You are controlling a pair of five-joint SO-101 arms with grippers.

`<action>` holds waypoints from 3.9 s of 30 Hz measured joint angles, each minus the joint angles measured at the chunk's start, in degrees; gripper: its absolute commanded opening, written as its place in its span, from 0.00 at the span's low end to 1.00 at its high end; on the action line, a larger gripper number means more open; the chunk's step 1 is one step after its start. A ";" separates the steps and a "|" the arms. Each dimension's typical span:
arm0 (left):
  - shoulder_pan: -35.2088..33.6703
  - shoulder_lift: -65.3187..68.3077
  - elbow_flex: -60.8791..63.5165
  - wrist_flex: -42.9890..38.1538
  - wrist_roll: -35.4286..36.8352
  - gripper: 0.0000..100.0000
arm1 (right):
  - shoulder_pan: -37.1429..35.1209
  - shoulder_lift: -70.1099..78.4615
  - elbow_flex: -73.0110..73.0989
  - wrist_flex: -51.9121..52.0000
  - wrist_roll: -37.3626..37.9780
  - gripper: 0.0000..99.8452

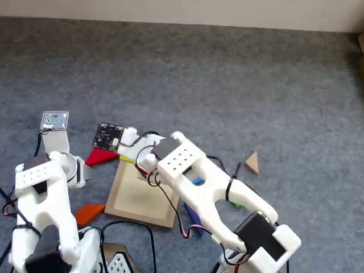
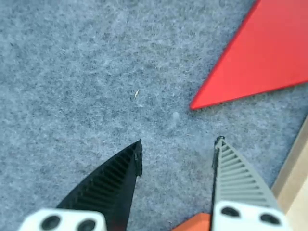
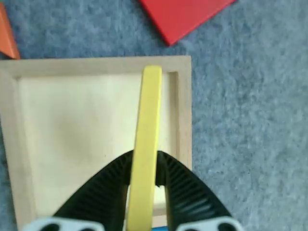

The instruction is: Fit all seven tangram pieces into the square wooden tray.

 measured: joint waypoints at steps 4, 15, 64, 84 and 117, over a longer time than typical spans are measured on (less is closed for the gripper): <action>0.00 0.00 0.00 0.00 0.00 0.24 | 0.18 0.00 1.23 -3.69 0.00 0.11; 0.00 0.00 0.00 0.00 0.00 0.23 | -0.09 0.00 2.64 -2.37 0.00 0.18; 9.41 2.29 -23.65 16.79 -5.71 0.30 | 38.77 -67.43 56.70 6.07 -16.18 0.18; 16.62 52.31 -57.23 21.80 -9.85 0.30 | 48.00 -94.15 71.30 6.68 -16.26 0.18; 16.70 58.20 -86.33 48.97 -11.16 0.22 | 48.00 -101.54 71.21 14.15 -12.13 0.18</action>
